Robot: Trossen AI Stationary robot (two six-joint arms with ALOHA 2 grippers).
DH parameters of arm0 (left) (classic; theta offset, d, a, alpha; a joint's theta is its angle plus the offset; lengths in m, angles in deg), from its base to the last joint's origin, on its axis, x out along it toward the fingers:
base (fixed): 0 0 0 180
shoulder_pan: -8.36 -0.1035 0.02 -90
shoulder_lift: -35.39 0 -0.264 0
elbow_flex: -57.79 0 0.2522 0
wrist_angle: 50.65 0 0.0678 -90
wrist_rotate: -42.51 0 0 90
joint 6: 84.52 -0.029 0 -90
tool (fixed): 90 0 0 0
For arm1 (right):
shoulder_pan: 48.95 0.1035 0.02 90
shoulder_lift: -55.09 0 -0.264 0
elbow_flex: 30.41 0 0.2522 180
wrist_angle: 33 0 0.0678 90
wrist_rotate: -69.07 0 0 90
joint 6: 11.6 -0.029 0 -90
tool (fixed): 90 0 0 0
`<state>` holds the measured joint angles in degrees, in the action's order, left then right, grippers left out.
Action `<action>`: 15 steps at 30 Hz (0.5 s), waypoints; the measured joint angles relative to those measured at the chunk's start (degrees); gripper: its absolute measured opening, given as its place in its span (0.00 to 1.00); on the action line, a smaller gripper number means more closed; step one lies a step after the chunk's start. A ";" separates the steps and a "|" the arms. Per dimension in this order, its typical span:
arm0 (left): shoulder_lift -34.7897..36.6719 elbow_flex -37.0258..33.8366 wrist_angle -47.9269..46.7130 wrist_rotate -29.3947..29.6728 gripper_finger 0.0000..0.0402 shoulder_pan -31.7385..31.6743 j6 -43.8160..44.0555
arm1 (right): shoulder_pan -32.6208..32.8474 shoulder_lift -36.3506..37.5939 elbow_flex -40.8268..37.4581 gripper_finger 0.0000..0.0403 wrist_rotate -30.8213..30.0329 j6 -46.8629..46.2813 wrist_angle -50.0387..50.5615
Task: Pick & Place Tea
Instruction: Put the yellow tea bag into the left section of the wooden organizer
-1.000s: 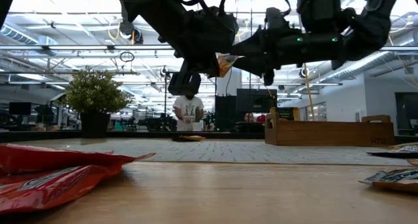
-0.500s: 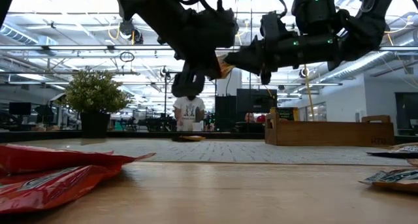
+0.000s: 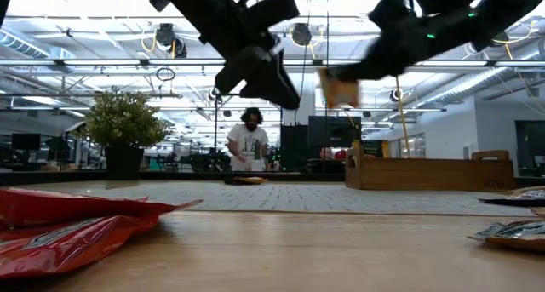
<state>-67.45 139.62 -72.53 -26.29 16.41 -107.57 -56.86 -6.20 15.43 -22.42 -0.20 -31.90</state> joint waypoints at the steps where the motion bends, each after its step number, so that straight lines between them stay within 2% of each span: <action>1: 0.03 -0.06 -0.16 -1.36 0.29 -0.43 0.12 | -0.03 1.77 0.00 0.00 0.12 2.47 4.44; 3: 0.20 -0.04 0.48 -3.22 0.29 -1.42 0.20 | 0.00 4.41 -0.09 0.00 -0.39 4.92 11.93; 5: 0.27 -0.04 0.74 -4.39 0.29 -2.40 0.45 | -0.31 5.51 -0.24 0.00 -1.75 4.93 14.33; 15: 0.25 -0.04 2.35 -5.26 0.29 -4.89 2.41 | -5.01 3.55 -7.70 0.00 -3.42 7.29 6.88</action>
<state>-67.20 139.58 -70.17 -31.55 11.52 -105.17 -61.86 -2.64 7.73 -25.84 7.09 -25.02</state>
